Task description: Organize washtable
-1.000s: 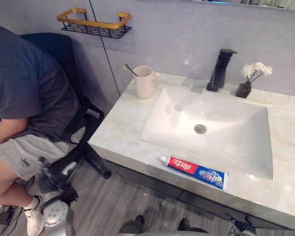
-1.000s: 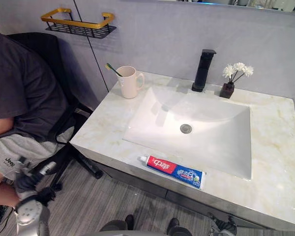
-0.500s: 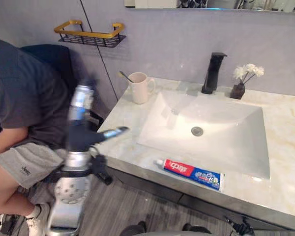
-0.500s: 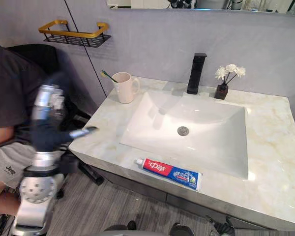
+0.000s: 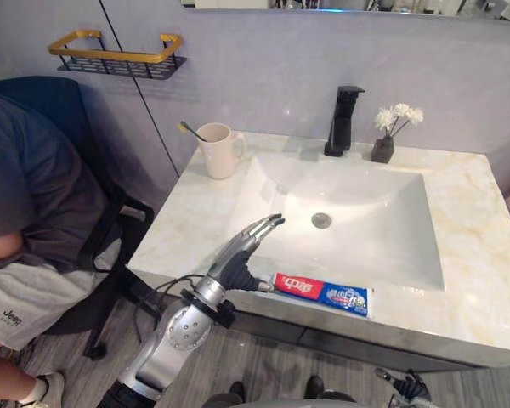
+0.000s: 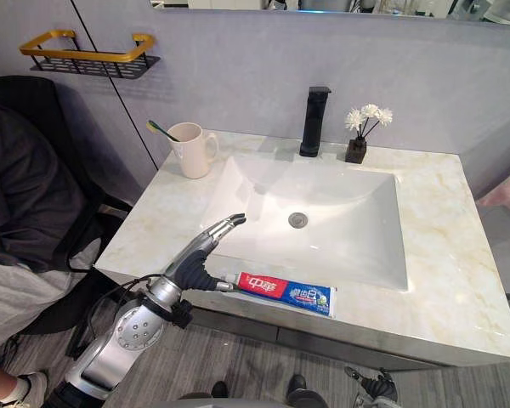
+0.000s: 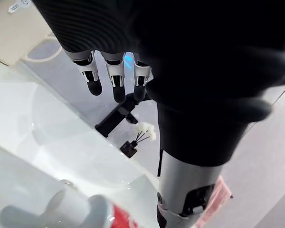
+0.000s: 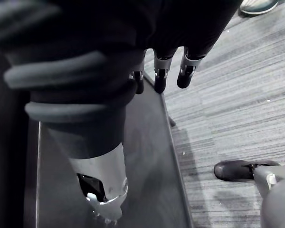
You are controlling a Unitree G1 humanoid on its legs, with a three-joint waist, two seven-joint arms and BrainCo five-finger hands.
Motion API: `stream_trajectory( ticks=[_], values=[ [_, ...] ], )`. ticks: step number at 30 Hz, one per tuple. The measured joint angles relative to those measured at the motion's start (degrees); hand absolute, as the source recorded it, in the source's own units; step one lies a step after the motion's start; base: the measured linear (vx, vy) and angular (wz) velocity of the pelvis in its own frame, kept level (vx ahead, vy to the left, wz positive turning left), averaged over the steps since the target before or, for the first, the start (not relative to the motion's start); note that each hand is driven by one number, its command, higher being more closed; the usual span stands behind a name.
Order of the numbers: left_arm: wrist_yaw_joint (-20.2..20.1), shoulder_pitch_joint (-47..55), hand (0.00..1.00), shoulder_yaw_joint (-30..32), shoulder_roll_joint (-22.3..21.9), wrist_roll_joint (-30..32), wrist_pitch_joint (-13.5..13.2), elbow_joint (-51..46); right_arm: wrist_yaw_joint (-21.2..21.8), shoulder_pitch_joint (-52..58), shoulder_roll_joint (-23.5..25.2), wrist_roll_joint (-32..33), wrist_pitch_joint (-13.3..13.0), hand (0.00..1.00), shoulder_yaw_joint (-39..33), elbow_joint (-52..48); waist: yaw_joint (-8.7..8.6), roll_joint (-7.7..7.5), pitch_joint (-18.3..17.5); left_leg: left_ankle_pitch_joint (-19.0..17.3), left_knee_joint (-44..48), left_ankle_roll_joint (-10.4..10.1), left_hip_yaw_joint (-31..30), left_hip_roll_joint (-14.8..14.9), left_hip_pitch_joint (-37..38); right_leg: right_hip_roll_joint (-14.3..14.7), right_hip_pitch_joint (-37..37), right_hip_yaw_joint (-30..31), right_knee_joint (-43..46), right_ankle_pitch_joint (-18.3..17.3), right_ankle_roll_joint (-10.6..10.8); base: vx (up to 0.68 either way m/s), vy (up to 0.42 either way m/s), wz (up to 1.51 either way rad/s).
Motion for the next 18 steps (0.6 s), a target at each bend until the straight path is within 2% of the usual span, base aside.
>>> stream_trajectory(
  ticks=[4, 7, 18],
  values=[
    [-0.1, -0.2, 0.0, -0.7, 0.0, 3.9, 0.4, 2.9, 0.0, -0.7, 0.2, -0.6, -0.1, 0.0, 0.1, -0.4, -0.86, 0.19, 0.1, -0.3, -0.7, 0.0, 0.1, 0.1, 0.2, 0.1, 0.0, 0.2, 0.0, 1.0, -0.4, -0.03, 0.026, -0.02],
    [-0.1, -0.2, 0.0, -1.8, -0.1, 6.1, 1.0, 4.6, 0.0, -0.9, 0.3, -0.8, -0.2, 0.0, 0.6, -0.4, -0.89, 0.25, 0.1, -0.9, -0.7, -0.3, 0.7, 0.3, 0.3, 0.2, -0.2, 0.4, 0.0, 1.2, -0.1, -0.06, 0.016, -0.08],
    [-0.1, -2.4, 0.0, -4.5, -3.0, 7.1, 1.2, 9.5, -0.1, -0.7, 0.3, -2.1, 0.0, 0.0, 1.2, -0.4, -1.38, 1.68, 0.1, -1.3, -0.7, -0.8, 0.8, 1.3, 0.3, 1.4, -0.6, 1.2, 0.0, 1.0, -0.5, -0.01, 0.001, -0.03]
  ],
)
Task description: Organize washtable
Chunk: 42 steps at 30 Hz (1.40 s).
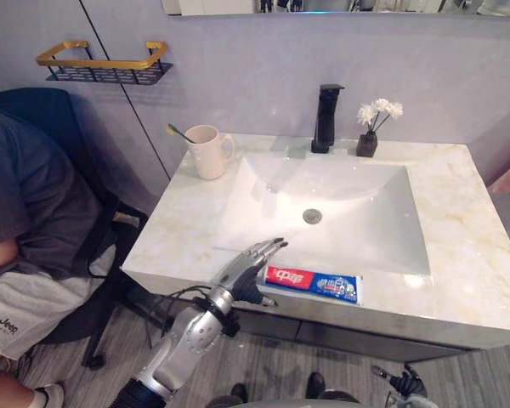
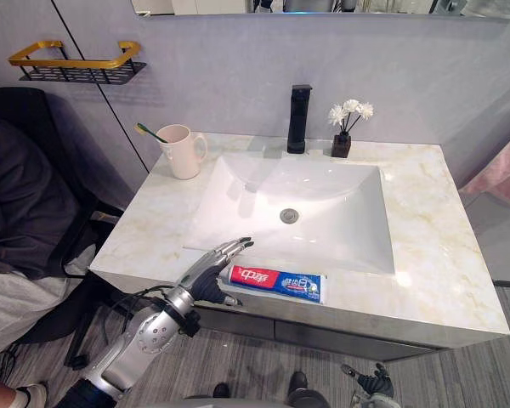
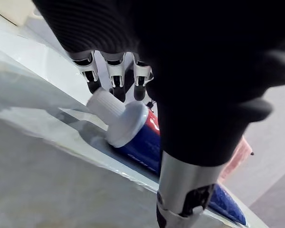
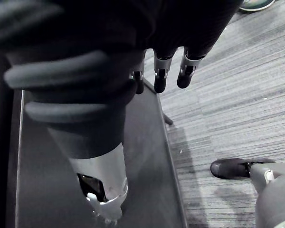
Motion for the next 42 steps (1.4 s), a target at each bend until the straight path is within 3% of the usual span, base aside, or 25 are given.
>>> stream_trajectory(
  ticks=[16, 21, 28, 29, 38, 42],
  values=[
    [-0.4, -2.1, 0.0, 1.0, -0.5, -12.6, 1.2, 0.7, 0.0, -0.6, 0.0, -3.5, 1.4, 0.0, 0.1, 0.0, -0.43, -0.04, 0.1, -0.2, -0.2, 0.1, 0.2, -0.2, 1.3, -0.2, 1.0, 0.5, 0.0, 0.1, -0.1, 0.01, 0.007, -0.01],
    [-0.3, -2.1, 0.0, 1.8, -0.1, -12.4, 1.3, 1.2, 0.0, -0.5, 0.0, -3.5, 1.4, 0.0, 0.7, 0.0, -1.02, 0.06, 0.1, -0.5, -0.2, -0.1, 0.4, 0.0, 1.1, 0.0, 0.8, 0.6, 0.0, -0.1, 0.1, -0.02, 0.005, -0.02],
    [-0.3, -5.8, 0.0, 0.1, 1.1, -5.3, 0.9, 4.1, 0.0, -0.1, -0.1, -3.5, 1.4, 0.0, 0.8, 0.0, -1.59, 0.15, 0.1, -0.6, -0.2, -0.4, 0.6, 0.3, 0.5, 0.3, 0.0, 0.8, 0.0, -0.2, -0.1, 0.0, 0.0, -0.02],
    [-0.3, -7.2, 1.0, -0.6, 1.3, -3.5, 0.5, 4.3, 0.0, -0.1, -0.2, -3.4, 1.4, 0.0, 0.8, 0.0, -1.63, 0.14, 0.1, -0.5, -0.2, -0.3, 0.6, 0.2, 0.5, 0.3, 0.0, 0.8, 0.0, 0.0, -0.3, 0.0, 0.0, 0.0],
    [-0.3, -10.9, 1.0, -2.9, 1.9, 1.3, 0.0, 9.8, 0.1, -0.9, -0.6, -3.4, 1.3, 0.0, 1.2, -0.1, -2.26, 0.1, 0.2, -0.7, -0.3, -0.1, 1.6, 0.1, 0.9, 0.2, 0.0, 1.4, 0.0, 0.0, -0.3, 0.0, 0.006, -0.04],
    [0.1, -13.1, 1.0, -2.9, 1.8, 1.5, 1.1, 10.4, 0.1, -0.9, -0.6, -3.4, 1.3, 0.0, 1.2, -1.4, -3.05, 0.03, 0.3, -0.7, -0.3, -0.1, 1.8, 0.1, 1.0, 0.2, 0.0, 1.6, 0.0, 0.0, -0.3, 0.0, 0.009, -0.02]
  ],
)
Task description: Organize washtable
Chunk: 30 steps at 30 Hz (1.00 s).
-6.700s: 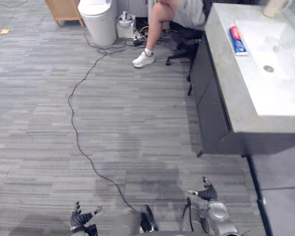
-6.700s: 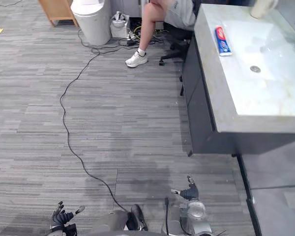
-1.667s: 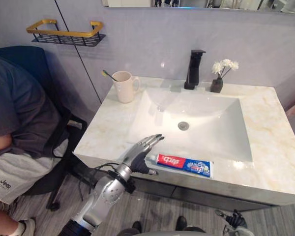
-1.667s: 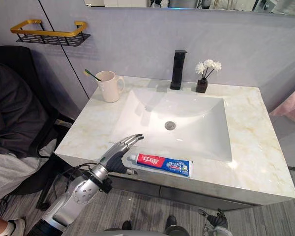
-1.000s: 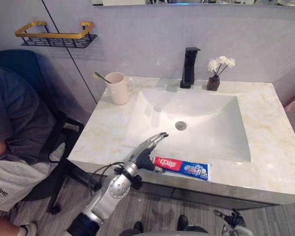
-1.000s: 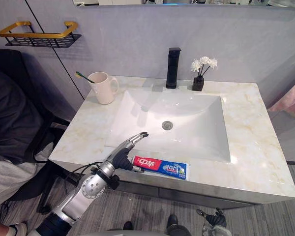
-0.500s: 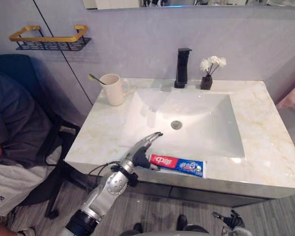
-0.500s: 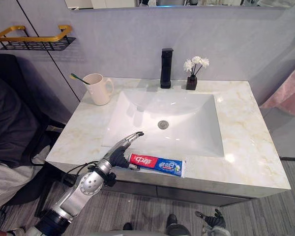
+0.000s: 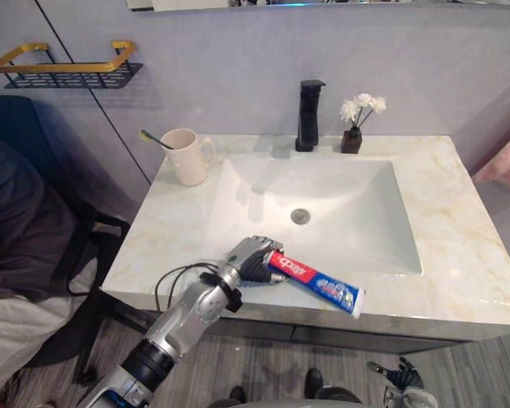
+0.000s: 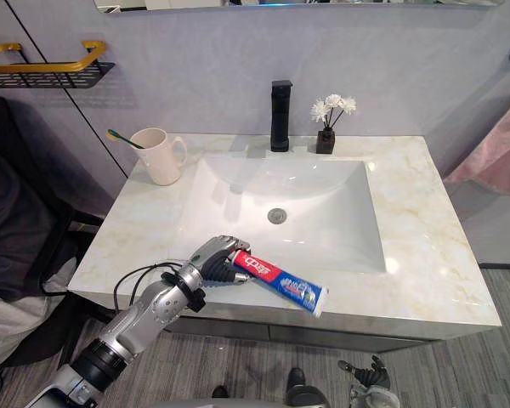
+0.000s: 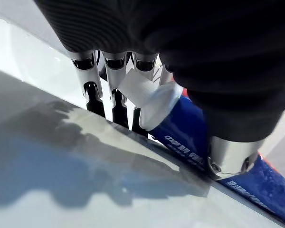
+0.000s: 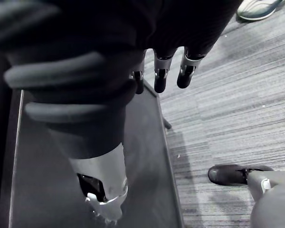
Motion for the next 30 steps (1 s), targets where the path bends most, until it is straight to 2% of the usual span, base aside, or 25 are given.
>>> stream_trajectory(
  ticks=[10, 13, 14, 18, 23, 25, 30],
  values=[
    [0.0, 0.5, 1.0, 1.2, -0.2, -0.8, 0.6, 0.9, -0.1, 0.3, 0.1, 0.3, 0.0, 0.0, -0.2, -0.8, 0.02, 0.08, 0.2, -0.1, -0.1, 0.0, 0.7, 0.2, 0.3, 0.1, -0.1, 0.7, 0.0, 0.0, 0.0, 0.0, 0.006, -0.03],
    [-0.2, 4.4, 1.0, 4.8, -1.4, -6.2, 1.2, -1.0, -0.2, 0.4, 0.2, 1.4, 0.0, 0.0, -1.3, -0.8, 0.01, 0.14, 0.2, -0.4, -0.1, 0.0, 1.4, 0.4, 0.4, 0.3, -0.4, 1.7, 0.0, 0.0, 0.0, 0.0, 0.017, -0.15],
    [0.2, 7.0, 1.0, 7.4, -2.4, -10.3, 1.5, -2.4, -0.5, 0.5, 0.7, 3.3, 0.1, 0.0, -3.3, -0.8, 0.05, 0.12, 0.2, -0.6, -0.1, 0.1, 1.9, 0.4, 0.3, 0.3, -0.7, 2.3, 0.0, 0.0, 0.0, 0.01, 0.016, -0.13],
    [1.3, 10.5, 1.0, 10.5, -3.4, -15.2, 2.7, -6.0, -1.3, 0.5, 1.3, 6.5, 0.1, 0.0, -7.6, -1.1, 0.08, 0.11, 0.2, -0.9, 0.0, 0.2, 2.6, 0.5, 0.3, 0.4, -1.0, 2.7, 0.0, 0.0, 0.0, 0.02, 0.017, -0.1],
    [3.4, 12.7, 1.0, 15.1, -8.4, -21.9, 3.5, -12.5, -4.6, 2.3, 3.6, 10.3, 0.3, 0.0, -18.4, -12.3, 0.61, 0.06, 0.2, -1.0, 0.3, 0.4, 3.7, 0.1, -1.0, 0.3, -2.7, 4.1, 0.1, 0.1, 0.1, 0.02, 0.024, -0.1],
    [3.8, 13.9, 1.0, 18.2, -10.8, -24.6, 3.5, -15.6, -6.9, 2.5, 4.7, 11.4, 0.1, 0.0, -23.4, -21.8, 0.37, -0.09, 0.1, -1.0, 1.2, 0.4, 4.6, -0.2, -1.0, 0.6, -2.8, 5.3, 0.2, 0.2, 0.1, 0.03, 0.021, -0.23],
    [5.4, 14.2, 1.0, 23.2, -13.4, -28.4, 3.5, -20.0, -12.4, 1.4, 6.2, 11.8, -0.5, 0.0, -28.9, -36.9, 0.19, -0.11, 0.1, -1.1, 1.9, 0.5, 4.9, 0.0, -0.9, 1.0, -3.1, 6.7, 0.0, 0.3, 0.0, 0.0, -0.002, -0.16]
  ],
)
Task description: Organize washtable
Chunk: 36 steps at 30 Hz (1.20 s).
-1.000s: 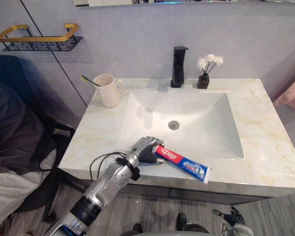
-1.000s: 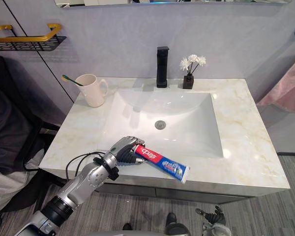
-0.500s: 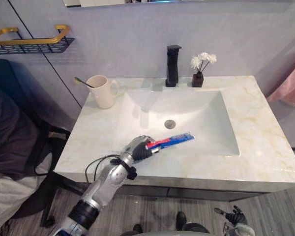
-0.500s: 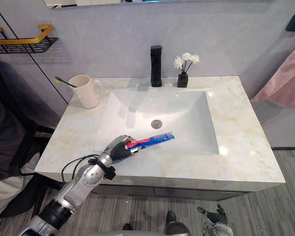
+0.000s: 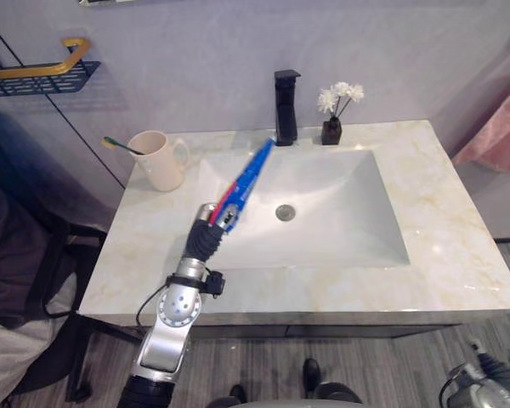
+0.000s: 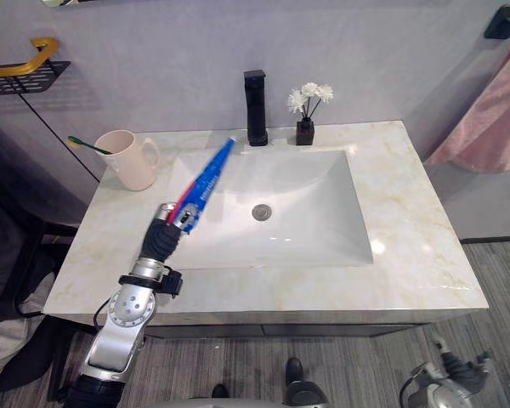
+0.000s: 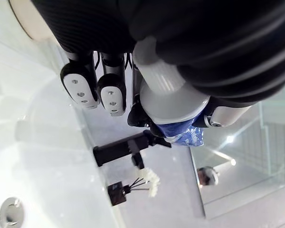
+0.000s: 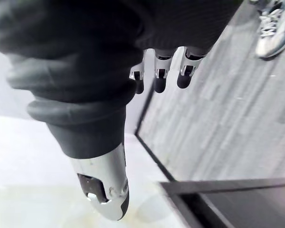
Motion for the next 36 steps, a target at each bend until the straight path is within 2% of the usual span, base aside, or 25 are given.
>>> stream_trajectory(
  ticks=[3, 7, 9, 11, 13, 16, 20, 22, 25, 30, 36],
  values=[
    [0.8, 1.1, 1.0, 2.2, -1.1, -1.4, -0.1, -2.1, -1.9, -1.0, 0.8, -0.1, -0.9, 0.0, -0.5, -11.0, -0.05, -0.01, 0.0, -0.3, 0.4, 0.4, 1.2, 0.1, 0.0, 0.2, -0.5, 1.1, 0.0, 0.0, -0.1, -0.04, -0.003, -0.22],
    [0.9, 2.4, 1.0, 2.7, -1.5, -1.9, -0.2, -3.5, -1.6, -2.4, 0.6, 0.1, -3.3, 0.0, 1.1, -21.5, 0.03, -0.02, 0.0, -1.2, 0.5, 0.6, 1.4, 0.4, -0.3, 0.6, -1.2, 1.7, 0.0, 0.7, -0.4, -0.04, 0.003, -0.12],
    [0.7, 2.4, 1.0, 2.6, -1.4, -3.2, -0.2, -3.6, 0.5, -3.4, -0.9, 2.5, -6.0, 0.0, 6.3, -26.5, 0.23, -0.43, -0.2, -1.4, 0.6, 0.6, 1.9, 0.4, -0.3, 0.5, -1.5, 1.8, 0.0, 0.9, -0.2, -0.05, 0.013, -0.11],
    [0.5, 2.4, 1.0, 2.3, -1.4, -3.7, -0.2, -3.8, 2.2, -4.5, -2.6, 4.3, -7.0, 0.0, 10.7, -29.1, 0.31, -0.63, -0.3, -1.4, 0.7, 0.6, 1.9, 0.3, -0.6, 0.4, -1.6, 1.8, 0.0, 1.0, -0.1, -0.02, 0.005, -0.03],
    [0.4, 2.4, 1.0, 1.6, -1.4, -3.8, -0.2, -4.9, 5.0, -7.2, -6.3, 5.9, -8.4, 0.0, 18.9, -31.7, 1.02, -0.71, -0.4, -1.3, 1.1, 0.6, 1.7, 0.1, -1.2, 0.2, -2.0, 1.7, 0.0, 1.3, -0.2, -0.03, 0.005, 0.03],
    [0.4, 2.1, 1.0, -0.6, -1.1, -5.1, -0.9, -6.3, 9.2, -12.6, -10.6, 8.1, -8.5, 0.0, 30.0, -31.9, 2.03, -0.69, -0.5, -1.3, 1.3, 0.6, 0.7, 0.0, -1.6, 0.0, -1.8, 0.7, 0.0, 1.7, -0.3, -0.01, -0.001, 0.15],
    [0.7, 1.6, 1.0, -2.8, -0.2, -5.9, -1.0, -6.6, 12.5, -18.4, -11.3, 11.3, -8.3, 0.0, 41.3, -31.1, 3.79, -0.74, -0.7, -1.2, 1.3, 0.6, -0.5, -0.1, -2.0, -0.2, -1.7, -0.4, 0.2, 1.8, -0.4, 0.01, 0.001, 0.17],
    [0.8, 0.8, 1.0, -3.7, 1.2, -5.9, -1.0, -6.6, 14.9, -20.7, -11.3, 15.0, -8.2, 0.0, 47.3, -31.1, 4.59, -0.74, -0.7, -1.1, 1.3, 0.8, -0.9, -0.3, -2.1, -0.5, -1.5, -1.1, 0.2, 1.9, -0.4, 0.01, 0.013, 0.12],
    [1.3, -0.9, 1.0, -4.4, 1.7, -5.8, -1.0, -6.6, 17.3, -22.1, -11.3, 19.8, -7.6, 0.0, 53.4, -31.1, 4.8, -0.75, -0.8, -0.8, 1.1, 1.2, -2.0, -1.0, -2.1, -1.1, -1.0, -2.2, 0.2, 2.1, -0.2, 0.0, 0.028, 0.19],
    [3.6, -1.7, 1.0, -4.6, 2.5, -3.5, -1.0, -6.6, 21.1, -23.0, -11.1, 25.4, -6.0, 0.0, 59.8, -31.0, 5.04, -1.6, -1.6, -0.3, 0.8, 1.8, -2.3, -1.8, -2.1, -1.9, -0.9, -2.8, 0.0, 2.3, 0.1, -0.02, 0.032, 0.06],
    [4.5, -2.4, 1.0, -7.1, 3.0, -0.1, -1.0, -6.6, 22.2, -23.7, -10.8, 31.7, -5.9, 0.0, 63.9, -29.1, 6.23, -1.65, -2.8, 0.4, 0.5, 2.4, -2.7, -2.3, -2.2, -2.8, -0.9, -3.2, 0.0, 2.7, 0.4, -0.05, 0.016, 0.05]
  ],
)
